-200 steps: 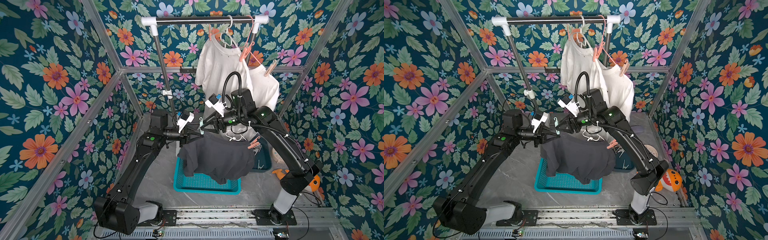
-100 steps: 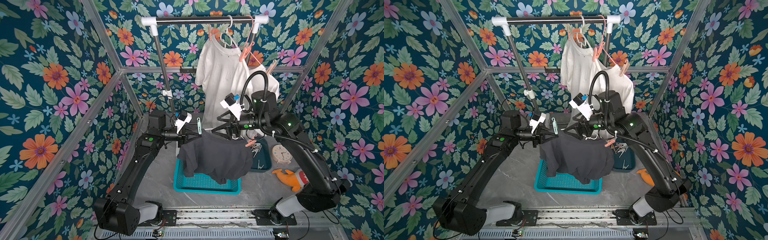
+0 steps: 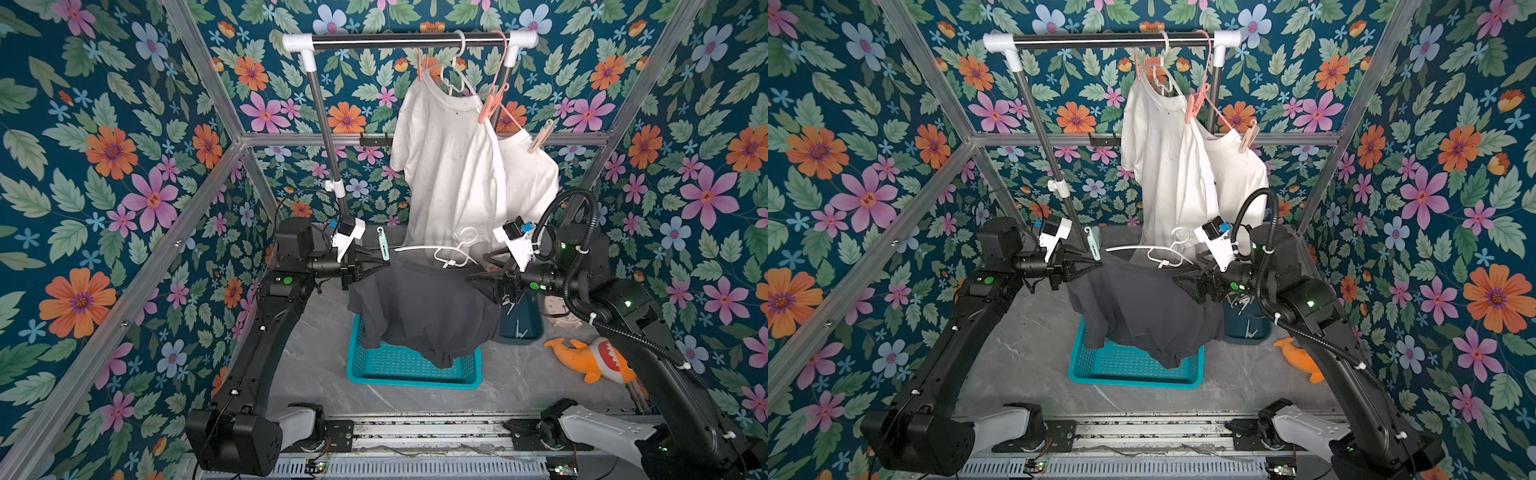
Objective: Use clothespins to secure the t-shirt on both sides of the hanger
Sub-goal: Clamp the T-shirt on the hanger, then hang the hanger on the clothesline.
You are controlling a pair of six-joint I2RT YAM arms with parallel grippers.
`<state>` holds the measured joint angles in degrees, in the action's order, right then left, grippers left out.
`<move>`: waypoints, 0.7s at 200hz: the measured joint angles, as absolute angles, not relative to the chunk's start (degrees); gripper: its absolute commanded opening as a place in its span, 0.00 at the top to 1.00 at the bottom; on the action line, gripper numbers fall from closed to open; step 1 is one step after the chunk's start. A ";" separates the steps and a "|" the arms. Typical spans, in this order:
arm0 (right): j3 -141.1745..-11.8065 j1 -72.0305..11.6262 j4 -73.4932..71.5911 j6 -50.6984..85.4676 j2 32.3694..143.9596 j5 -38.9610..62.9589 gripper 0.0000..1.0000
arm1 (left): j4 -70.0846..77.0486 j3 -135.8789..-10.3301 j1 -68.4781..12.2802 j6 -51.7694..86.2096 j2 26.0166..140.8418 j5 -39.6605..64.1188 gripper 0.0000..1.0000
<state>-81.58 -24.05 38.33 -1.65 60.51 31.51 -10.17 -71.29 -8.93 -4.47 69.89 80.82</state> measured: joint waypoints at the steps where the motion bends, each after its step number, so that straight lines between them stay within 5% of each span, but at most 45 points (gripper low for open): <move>1: -81.30 -23.88 38.22 -1.63 60.31 31.59 0.09 | -10.04 -71.26 -8.86 -4.45 69.82 80.93 1.00; 140: -48.97 -8.54 20.49 4.69 40.91 43.31 0.11 | -3.60 -71.64 -4.71 1.72 69.14 86.74 1.00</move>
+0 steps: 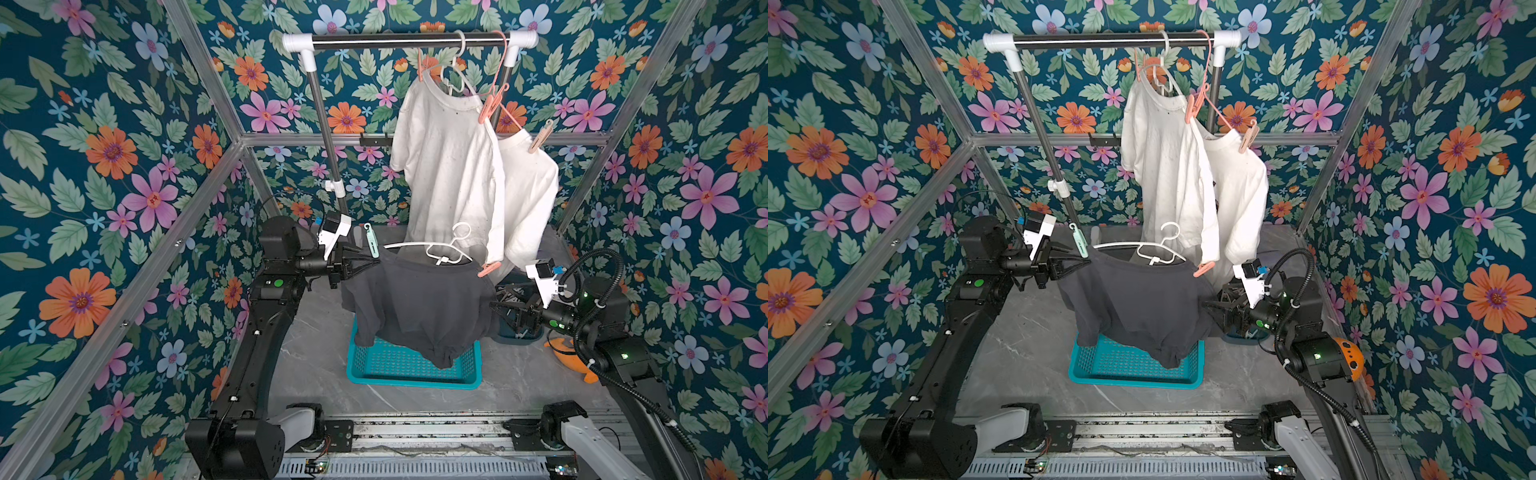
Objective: Use clothespins to secure the t-shirt on both sides of the hanger
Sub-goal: Hang the hanger on the clothesline.
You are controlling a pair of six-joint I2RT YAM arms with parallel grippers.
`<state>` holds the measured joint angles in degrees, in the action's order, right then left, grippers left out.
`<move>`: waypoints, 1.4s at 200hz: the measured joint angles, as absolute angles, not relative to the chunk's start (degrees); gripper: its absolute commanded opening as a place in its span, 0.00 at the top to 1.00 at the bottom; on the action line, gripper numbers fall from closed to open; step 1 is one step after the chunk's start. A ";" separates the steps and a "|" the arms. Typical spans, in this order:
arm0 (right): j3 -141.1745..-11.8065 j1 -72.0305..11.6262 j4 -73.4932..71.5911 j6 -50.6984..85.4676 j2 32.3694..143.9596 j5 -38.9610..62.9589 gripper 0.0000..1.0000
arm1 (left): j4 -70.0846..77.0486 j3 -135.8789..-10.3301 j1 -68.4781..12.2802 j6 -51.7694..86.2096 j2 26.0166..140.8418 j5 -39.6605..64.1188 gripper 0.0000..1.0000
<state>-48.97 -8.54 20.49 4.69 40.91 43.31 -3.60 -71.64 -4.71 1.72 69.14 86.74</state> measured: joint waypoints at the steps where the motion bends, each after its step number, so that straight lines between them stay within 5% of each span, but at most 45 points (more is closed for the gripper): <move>1: -48.51 -8.43 20.01 4.84 40.82 43.38 0.11 | -3.42 -71.77 -4.69 1.78 69.21 86.80 1.00; 167: -43.48 -4.21 -19.70 17.10 58.37 63.18 0.28 | -1.61 -76.75 -4.67 6.24 71.79 88.31 1.00; 255: -43.55 -5.58 -32.01 25.34 62.54 67.70 0.48 | -0.91 -77.14 -4.67 7.07 72.55 88.33 1.00; 280: -43.55 -6.35 -33.04 25.74 63.26 68.62 0.64 | -0.86 -77.21 -4.67 7.09 72.86 88.29 1.00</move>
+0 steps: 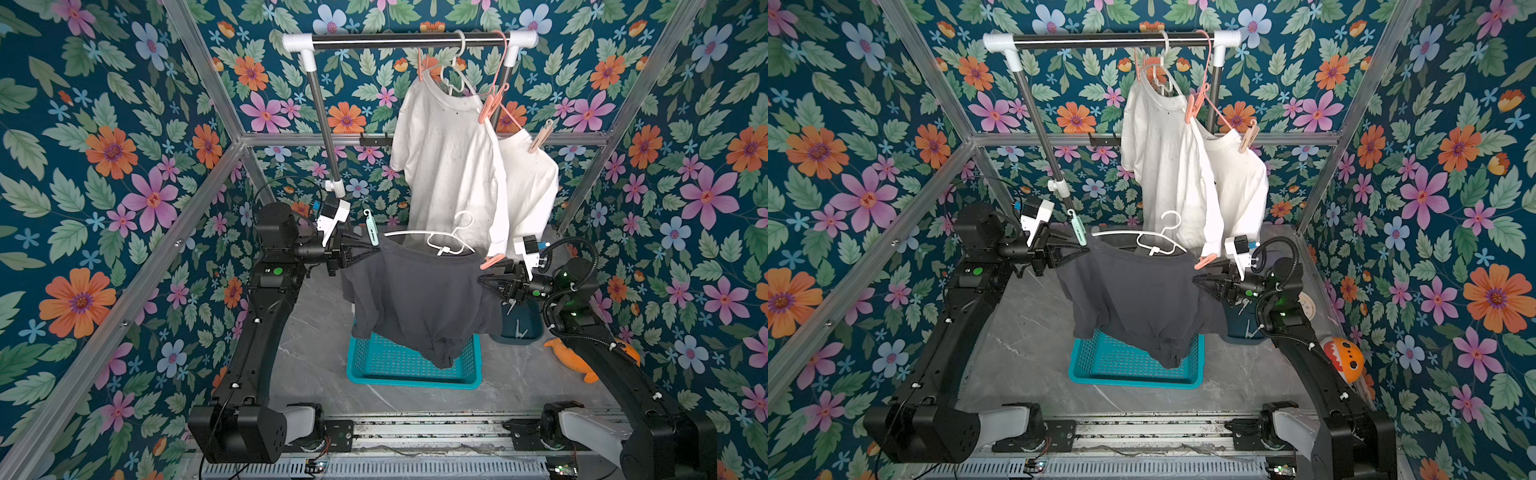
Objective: Use clothespins to secure the t-shirt on both sides of the hanger
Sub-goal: Hang the hanger on the clothesline.
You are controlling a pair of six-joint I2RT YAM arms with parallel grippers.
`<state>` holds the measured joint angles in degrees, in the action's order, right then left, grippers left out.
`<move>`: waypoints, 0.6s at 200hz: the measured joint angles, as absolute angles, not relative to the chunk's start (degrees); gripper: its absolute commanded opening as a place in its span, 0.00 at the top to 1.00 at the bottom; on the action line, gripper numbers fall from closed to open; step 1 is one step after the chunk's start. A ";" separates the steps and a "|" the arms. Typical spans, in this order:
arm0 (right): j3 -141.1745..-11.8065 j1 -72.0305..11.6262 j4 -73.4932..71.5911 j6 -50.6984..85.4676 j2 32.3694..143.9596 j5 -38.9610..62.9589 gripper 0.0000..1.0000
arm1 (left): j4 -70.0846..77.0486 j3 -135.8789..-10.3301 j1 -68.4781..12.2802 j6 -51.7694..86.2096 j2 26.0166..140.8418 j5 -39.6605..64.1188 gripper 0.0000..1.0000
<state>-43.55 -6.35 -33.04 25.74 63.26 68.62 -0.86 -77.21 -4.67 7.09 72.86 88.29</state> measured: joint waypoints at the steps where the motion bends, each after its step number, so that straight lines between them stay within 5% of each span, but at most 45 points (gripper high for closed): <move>1: -43.55 -6.37 -33.06 25.76 63.29 68.69 0.64 | -0.86 -77.21 -4.67 7.09 72.86 88.29 1.00; 120: -43.42 -7.90 -31.27 24.58 60.51 67.99 0.98 | -0.21 -74.89 -4.62 7.46 71.35 85.65 1.00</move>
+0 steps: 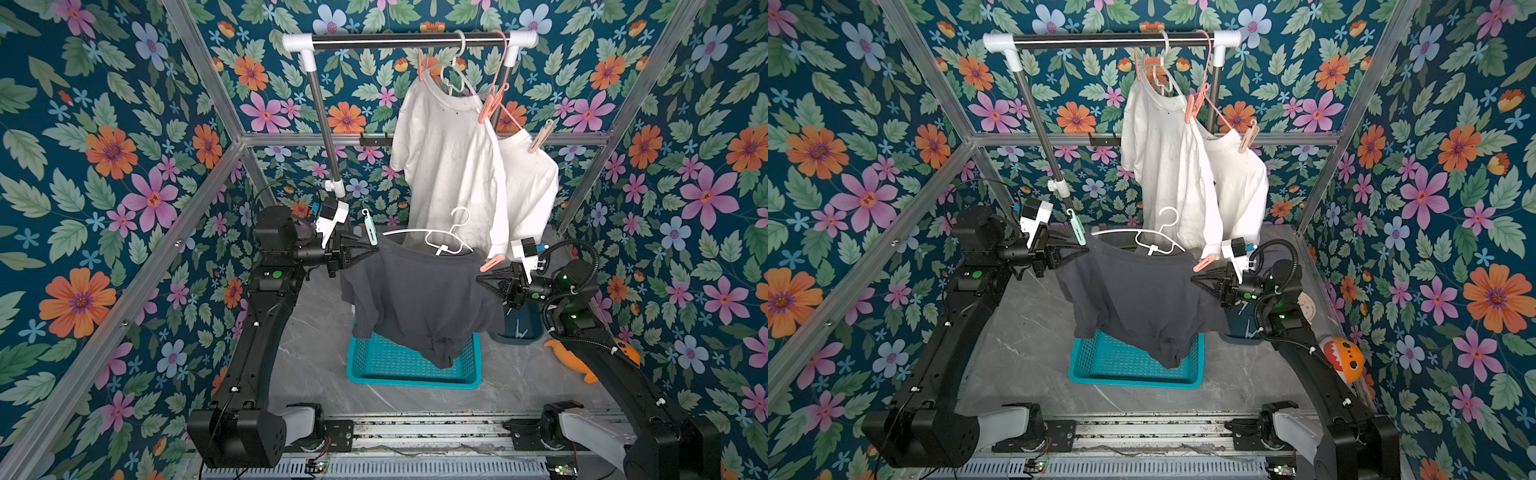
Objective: Use clothespins to secure the t-shirt on both sides of the hanger
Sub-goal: Hang the hanger on the clothesline.
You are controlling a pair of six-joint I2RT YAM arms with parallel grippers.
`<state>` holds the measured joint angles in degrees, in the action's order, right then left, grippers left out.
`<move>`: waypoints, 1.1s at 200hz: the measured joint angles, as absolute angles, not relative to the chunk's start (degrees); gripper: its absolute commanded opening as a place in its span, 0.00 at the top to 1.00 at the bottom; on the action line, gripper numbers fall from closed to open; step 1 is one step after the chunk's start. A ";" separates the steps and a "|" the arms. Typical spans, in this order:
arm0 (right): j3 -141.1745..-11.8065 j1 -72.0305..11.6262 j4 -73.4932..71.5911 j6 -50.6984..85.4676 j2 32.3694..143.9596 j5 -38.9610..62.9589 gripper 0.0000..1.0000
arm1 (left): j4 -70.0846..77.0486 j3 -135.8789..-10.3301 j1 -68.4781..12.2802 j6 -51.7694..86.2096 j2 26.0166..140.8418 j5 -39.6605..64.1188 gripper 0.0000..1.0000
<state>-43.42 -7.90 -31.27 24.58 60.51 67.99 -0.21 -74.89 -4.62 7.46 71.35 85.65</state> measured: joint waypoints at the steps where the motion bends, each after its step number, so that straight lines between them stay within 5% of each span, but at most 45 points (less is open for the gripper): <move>1: -43.40 -7.92 -31.16 24.53 60.42 67.92 0.98 | -0.14 -74.83 -4.62 7.46 71.31 85.58 1.00; 204: -42.28 -17.32 -12.49 20.49 52.66 53.74 1.00 | -3.90 -64.23 -3.88 0.58 65.82 77.32 1.00; 220: -45.04 -20.08 -7.90 19.00 51.27 50.52 1.00 | -3.92 -63.86 -3.55 0.03 64.99 76.27 0.93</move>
<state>-45.04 -20.08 -7.90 19.00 51.27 50.52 -3.92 -63.86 -3.55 0.03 64.99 76.27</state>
